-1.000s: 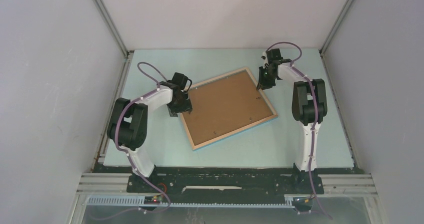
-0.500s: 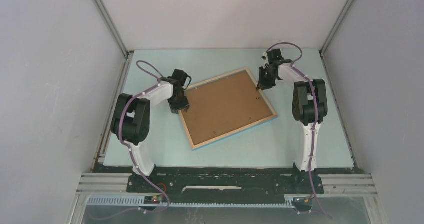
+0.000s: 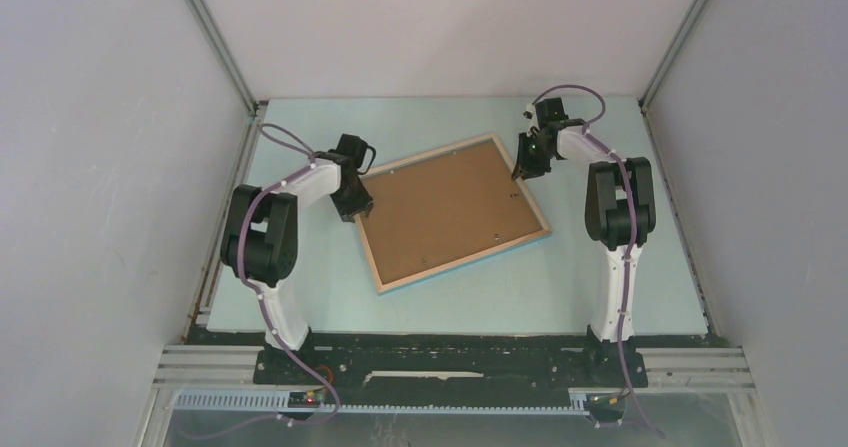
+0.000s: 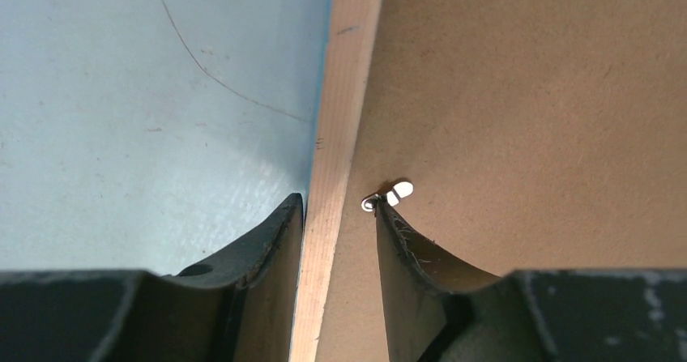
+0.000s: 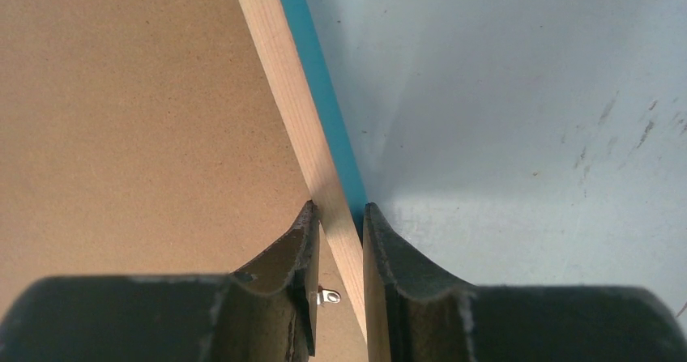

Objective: Put the photo into the frame

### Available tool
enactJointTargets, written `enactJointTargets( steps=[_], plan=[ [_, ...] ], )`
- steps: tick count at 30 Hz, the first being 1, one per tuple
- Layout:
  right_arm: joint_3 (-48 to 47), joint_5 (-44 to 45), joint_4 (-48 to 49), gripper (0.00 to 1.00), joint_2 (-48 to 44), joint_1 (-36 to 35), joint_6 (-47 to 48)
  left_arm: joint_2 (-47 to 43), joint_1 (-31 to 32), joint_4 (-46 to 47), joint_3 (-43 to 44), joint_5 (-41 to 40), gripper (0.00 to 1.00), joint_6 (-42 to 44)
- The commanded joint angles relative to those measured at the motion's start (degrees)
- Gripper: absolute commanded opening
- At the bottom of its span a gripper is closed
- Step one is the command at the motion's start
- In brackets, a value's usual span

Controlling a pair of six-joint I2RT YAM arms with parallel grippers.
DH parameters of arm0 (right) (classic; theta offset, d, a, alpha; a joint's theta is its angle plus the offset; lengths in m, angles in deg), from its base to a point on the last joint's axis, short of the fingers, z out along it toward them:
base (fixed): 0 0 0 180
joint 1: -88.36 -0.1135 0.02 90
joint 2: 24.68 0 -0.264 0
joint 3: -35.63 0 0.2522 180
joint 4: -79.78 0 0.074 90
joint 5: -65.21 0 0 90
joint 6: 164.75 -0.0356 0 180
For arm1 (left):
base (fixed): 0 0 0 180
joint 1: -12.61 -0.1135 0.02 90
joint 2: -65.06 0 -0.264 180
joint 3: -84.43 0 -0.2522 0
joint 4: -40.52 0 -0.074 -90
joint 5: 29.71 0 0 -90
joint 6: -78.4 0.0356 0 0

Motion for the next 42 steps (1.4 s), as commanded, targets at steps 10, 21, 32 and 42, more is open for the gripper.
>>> enactJointTargets(
  steps=[10, 21, 32, 42],
  plan=[
    [1.1, -2.7, 1.5, 0.0, -1.5, 0.3, -2.8, -5.9, -2.6, 9.8, -4.0, -2.0, 0.53, -8.2],
    [1.4, -3.4, 1.9, 0.0, -1.6, 0.4, -2.8, -8.7, -1.1, 6.4, -6.4, -3.3, 0.78, 5.6],
    [0.5, -4.0, 0.9, 0.0, -0.7, 0.4, -2.6, -0.9, 0.3, -0.7, 3.6, -5.6, 0.76, 8.7],
    [1.4, -4.5, 2.0, 0.0, -1.2, 0.4, -2.6, 3.0, 0.3, -2.6, 6.0, -4.9, 0.7, 6.6]
  ],
)
